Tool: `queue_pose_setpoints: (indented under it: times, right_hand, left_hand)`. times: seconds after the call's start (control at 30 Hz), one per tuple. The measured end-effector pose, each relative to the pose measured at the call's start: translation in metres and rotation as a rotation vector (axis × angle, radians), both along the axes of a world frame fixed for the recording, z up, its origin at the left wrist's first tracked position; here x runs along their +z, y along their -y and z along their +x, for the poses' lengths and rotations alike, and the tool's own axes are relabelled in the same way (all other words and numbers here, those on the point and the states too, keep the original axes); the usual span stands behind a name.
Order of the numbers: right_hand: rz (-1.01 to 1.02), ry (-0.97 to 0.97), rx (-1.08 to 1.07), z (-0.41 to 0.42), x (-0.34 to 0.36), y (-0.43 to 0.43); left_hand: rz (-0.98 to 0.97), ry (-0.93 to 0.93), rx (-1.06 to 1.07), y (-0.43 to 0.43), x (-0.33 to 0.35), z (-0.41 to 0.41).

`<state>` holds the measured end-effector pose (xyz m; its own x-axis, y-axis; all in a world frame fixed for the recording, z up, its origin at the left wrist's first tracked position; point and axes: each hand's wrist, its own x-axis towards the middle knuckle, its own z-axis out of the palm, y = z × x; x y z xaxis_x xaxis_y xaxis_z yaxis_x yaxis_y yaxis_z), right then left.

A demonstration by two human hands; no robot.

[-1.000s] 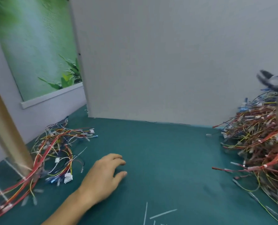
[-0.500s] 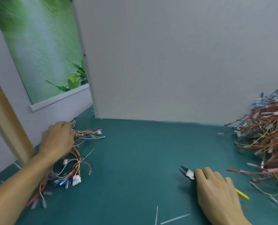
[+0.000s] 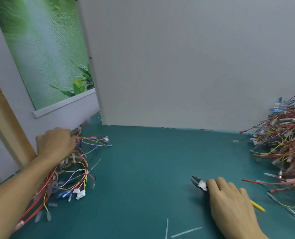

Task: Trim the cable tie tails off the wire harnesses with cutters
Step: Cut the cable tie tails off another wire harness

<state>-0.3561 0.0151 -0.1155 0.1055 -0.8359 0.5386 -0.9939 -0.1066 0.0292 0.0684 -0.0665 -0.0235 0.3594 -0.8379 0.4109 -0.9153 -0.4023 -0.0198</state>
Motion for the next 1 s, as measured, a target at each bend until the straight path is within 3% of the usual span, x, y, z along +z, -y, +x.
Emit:
queue_pose_setpoints:
  times: [0.13, 0.2, 0.33, 0.4, 0.47, 0.57, 0.63, 0.7, 0.77, 0.87, 0.93, 1.0]
  right_hand:
    - [0.009, -0.008, 0.000, 0.000, 0.001, 0.000]
    - [0.005, -0.008, -0.001, 0.001, 0.001, 0.000]
    - [0.014, 0.005, -0.005, 0.001, 0.000, 0.000]
    - [0.012, 0.009, -0.002, 0.000, 0.001, 0.000]
    - [0.031, 0.008, -0.001, 0.001, 0.001, 0.000]
    - [0.068, 0.029, 0.003, -0.001, 0.002, -0.001]
    - [0.083, 0.020, -0.008, -0.002, 0.000, -0.002]
    - [0.163, 0.023, -0.002, 0.000, 0.005, -0.006]
    - [0.275, 0.032, -0.009, -0.001, 0.012, -0.008]
    - [0.386, 0.387, -0.065, -0.006, 0.028, -0.004]
    - [0.333, 0.626, -0.048, -0.008, 0.041, -0.004]
    - [0.337, 0.690, -0.009, -0.004, 0.052, -0.001]
  left_hand:
    - [-0.352, -0.110, -0.088, -0.010, 0.036, -0.010]
    - [-0.440, -0.337, -0.091, -0.013, 0.053, -0.013]
    - [-0.139, -1.211, -0.165, -0.016, 0.063, -0.029]
    - [-0.106, -1.334, -0.228, -0.018, 0.062, -0.037]
    - [-0.201, -1.259, -0.325, -0.021, 0.068, -0.046]
    - [-0.474, -0.584, -0.422, -0.031, 0.090, -0.059]
    - [-0.701, -0.327, -0.551, -0.046, 0.098, -0.080]
    - [-0.707, -0.333, -0.678, -0.055, 0.088, -0.109]
    - [-0.487, -0.404, -0.743, -0.054, 0.055, -0.143]
    - [-0.199, -0.474, -0.853, -0.057, -0.003, -0.189]
    - [-0.081, -0.508, -0.882, -0.059, -0.033, -0.209]
    - [0.007, -0.461, -0.859, -0.061, -0.051, -0.225]
